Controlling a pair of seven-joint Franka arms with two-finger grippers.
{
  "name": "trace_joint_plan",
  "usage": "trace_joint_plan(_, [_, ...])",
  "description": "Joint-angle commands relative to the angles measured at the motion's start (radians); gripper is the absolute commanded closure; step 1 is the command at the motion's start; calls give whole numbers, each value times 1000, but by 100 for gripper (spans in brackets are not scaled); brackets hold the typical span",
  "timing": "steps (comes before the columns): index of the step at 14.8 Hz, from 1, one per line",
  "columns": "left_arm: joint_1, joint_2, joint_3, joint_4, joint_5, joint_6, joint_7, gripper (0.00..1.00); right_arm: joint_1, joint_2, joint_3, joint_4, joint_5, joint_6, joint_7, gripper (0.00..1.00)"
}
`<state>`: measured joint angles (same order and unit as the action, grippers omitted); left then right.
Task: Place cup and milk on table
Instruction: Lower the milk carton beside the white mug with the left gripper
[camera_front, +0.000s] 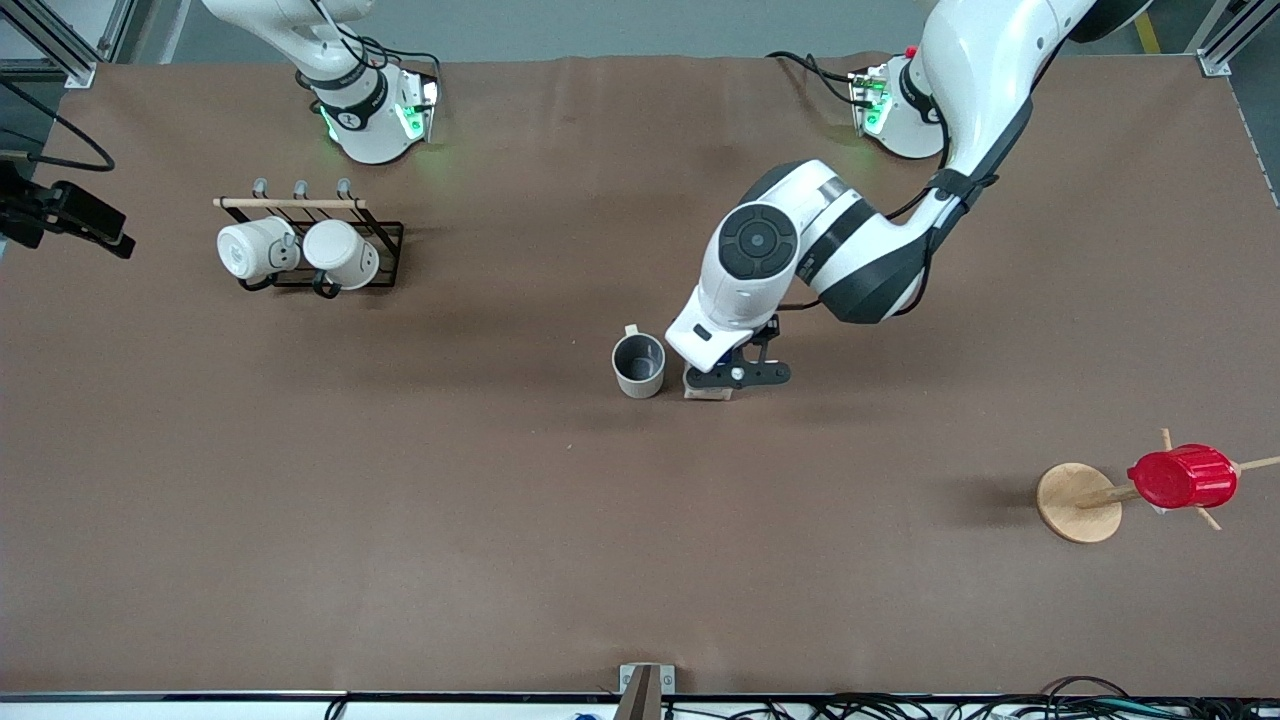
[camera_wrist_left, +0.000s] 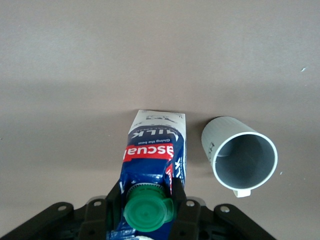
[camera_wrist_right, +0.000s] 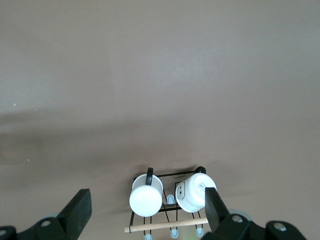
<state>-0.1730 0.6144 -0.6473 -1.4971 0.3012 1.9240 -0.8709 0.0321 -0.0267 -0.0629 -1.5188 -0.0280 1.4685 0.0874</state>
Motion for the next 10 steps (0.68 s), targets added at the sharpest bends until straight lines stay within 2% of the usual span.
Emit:
trace_joint_plan(1, [-20,24,8,44,27,-14,-22,92,-15,-16,6,-15,22,3,3,0])
trace_joint_plan(10, [-25,22,6,23,18,-22,-30,86,-15,-16,5,-15,33,-13,28,0])
